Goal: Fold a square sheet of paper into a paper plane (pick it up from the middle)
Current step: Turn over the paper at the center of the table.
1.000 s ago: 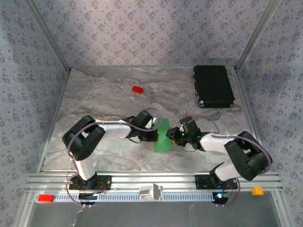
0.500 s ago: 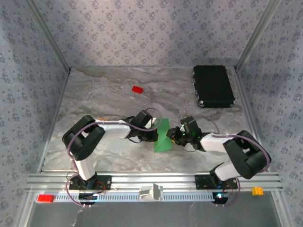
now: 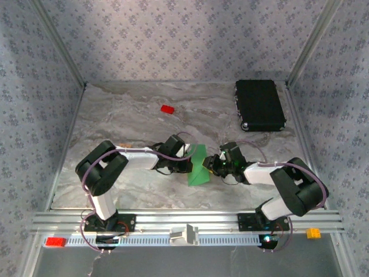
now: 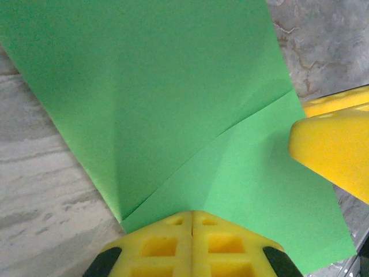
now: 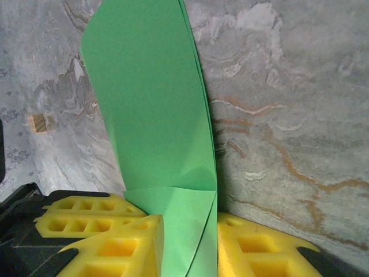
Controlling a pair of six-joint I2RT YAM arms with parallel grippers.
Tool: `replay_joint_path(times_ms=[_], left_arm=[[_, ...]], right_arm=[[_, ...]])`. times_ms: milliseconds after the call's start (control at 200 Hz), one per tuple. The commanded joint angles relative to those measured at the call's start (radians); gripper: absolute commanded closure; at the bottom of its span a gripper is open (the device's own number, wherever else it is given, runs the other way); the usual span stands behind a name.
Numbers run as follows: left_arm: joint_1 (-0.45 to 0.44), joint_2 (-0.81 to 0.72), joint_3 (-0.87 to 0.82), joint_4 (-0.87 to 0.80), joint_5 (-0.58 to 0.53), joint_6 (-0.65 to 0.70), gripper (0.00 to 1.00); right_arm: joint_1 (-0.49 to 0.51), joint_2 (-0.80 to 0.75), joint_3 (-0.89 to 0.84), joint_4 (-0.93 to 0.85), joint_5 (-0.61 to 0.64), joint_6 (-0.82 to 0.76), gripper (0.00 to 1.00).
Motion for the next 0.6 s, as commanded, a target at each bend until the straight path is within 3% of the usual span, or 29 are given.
replay_joint_path(times_ms=[0,600], left_arm=[[0.005,-0.012,-0.027,-0.029,-0.002,-0.006,0.98],[0.013,-0.011,-0.027,-0.041,0.009,0.004,0.98]], right_arm=[[-0.006,0.020,-0.003,0.021,0.000,-0.025,0.71],[-0.010,0.066,0.005,0.029,-0.023,-0.037,0.78]])
